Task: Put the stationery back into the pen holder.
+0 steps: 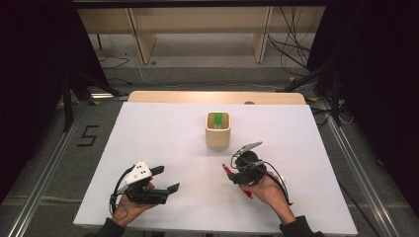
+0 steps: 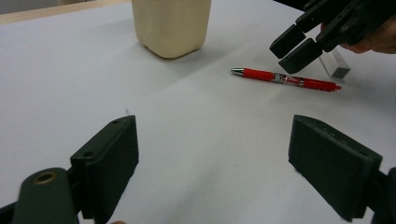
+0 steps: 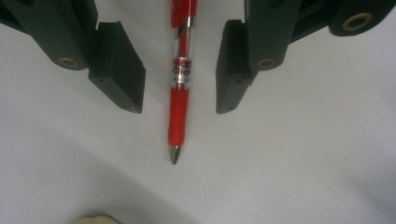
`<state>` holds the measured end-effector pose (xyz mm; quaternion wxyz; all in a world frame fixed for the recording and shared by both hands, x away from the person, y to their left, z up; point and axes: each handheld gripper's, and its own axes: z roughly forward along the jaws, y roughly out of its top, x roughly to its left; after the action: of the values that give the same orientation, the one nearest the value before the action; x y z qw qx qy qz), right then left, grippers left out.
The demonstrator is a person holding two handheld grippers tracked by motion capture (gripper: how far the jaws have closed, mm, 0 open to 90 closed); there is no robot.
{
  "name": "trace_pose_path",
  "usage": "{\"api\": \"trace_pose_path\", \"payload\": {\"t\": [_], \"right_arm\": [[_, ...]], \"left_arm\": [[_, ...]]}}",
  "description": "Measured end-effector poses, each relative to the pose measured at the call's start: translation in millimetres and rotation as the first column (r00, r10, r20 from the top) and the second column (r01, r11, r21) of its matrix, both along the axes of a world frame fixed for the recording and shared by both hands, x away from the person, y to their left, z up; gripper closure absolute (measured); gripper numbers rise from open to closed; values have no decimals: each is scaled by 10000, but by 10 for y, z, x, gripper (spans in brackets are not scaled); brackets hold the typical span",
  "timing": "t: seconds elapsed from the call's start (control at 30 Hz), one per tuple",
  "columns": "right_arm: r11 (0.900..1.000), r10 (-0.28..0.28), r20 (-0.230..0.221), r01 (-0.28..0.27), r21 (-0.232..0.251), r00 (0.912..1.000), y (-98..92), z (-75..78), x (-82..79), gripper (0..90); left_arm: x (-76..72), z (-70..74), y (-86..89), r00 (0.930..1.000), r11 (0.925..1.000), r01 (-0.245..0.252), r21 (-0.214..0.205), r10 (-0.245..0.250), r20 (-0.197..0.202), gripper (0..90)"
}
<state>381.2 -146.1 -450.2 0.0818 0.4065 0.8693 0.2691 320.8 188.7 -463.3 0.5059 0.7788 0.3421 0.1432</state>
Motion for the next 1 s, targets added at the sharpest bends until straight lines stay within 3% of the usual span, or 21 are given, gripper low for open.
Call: {"api": "trace_pose_path", "payload": {"t": [0.7,1.0], "right_arm": [[9983,-53,-353,33,-574,9994,44,-96,11,687],[9936,-1,-416,-46,-1127,9991,104,-160,15,740]], "left_arm": [[-3,1,-6,10000,10000,38,18,-38,-2,156],[-2,-4,-8,10000,10000,50,35,-50,-12,157]]}}
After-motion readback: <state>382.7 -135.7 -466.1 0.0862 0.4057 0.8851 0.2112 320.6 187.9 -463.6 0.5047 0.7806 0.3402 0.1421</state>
